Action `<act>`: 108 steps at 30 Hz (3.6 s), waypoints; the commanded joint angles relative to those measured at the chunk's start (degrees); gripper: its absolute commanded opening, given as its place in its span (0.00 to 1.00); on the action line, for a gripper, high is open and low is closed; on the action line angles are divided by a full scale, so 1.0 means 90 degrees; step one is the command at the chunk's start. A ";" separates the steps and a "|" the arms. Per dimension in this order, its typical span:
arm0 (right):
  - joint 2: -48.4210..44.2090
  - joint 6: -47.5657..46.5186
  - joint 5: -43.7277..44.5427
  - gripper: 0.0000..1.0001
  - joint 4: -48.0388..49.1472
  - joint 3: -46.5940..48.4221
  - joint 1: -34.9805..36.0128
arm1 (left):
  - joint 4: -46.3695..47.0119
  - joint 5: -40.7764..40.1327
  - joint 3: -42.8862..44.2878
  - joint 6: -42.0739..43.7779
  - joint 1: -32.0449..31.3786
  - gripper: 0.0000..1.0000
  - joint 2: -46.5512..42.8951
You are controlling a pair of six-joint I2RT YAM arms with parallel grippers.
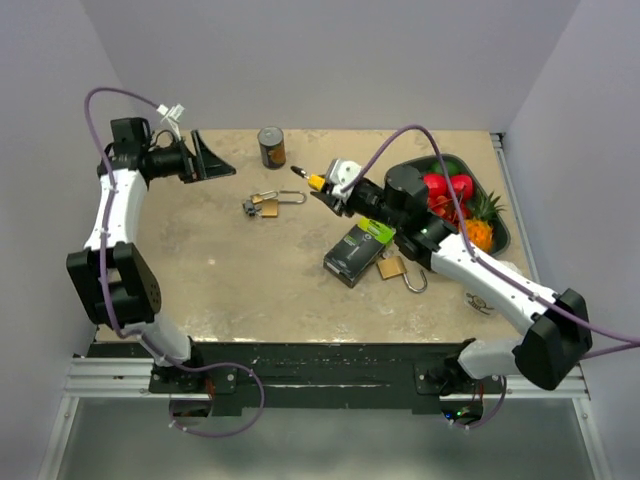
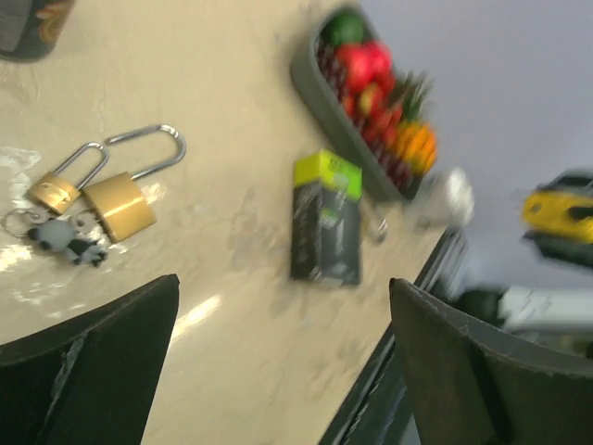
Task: Lock with the key
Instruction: Pick up the lock from the center of the board, then lock the lock.
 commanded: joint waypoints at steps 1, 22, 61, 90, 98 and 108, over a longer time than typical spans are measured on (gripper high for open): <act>-0.0545 -0.2901 -0.0982 0.00 -0.0938 -0.0156 0.0048 | -0.5606 0.0561 0.1601 0.5917 -0.0354 0.99 0.0954; -0.1864 -0.7904 -0.1244 0.00 0.2341 -0.3330 0.0117 | -0.5626 0.2357 0.0979 0.5190 -0.2786 0.85 0.0985; -0.1698 -0.8119 -0.1782 0.00 0.2410 -0.3213 0.0380 | -0.5577 0.3031 0.0930 0.4925 -0.3412 0.34 0.0947; -0.1767 -0.2262 -0.0580 0.99 -0.2979 -0.0656 0.0420 | -0.2515 0.0591 0.1293 0.4136 -0.2894 0.00 -0.0702; -0.1728 0.0083 -0.0084 0.99 -0.3000 -0.0040 0.0380 | -0.1887 0.1106 0.0785 0.4379 -0.2865 0.00 -0.1211; -0.1347 0.0085 -0.0345 0.99 -0.3390 0.0634 0.0371 | 0.0447 0.1342 -0.0300 0.3051 -0.2894 0.00 -0.1885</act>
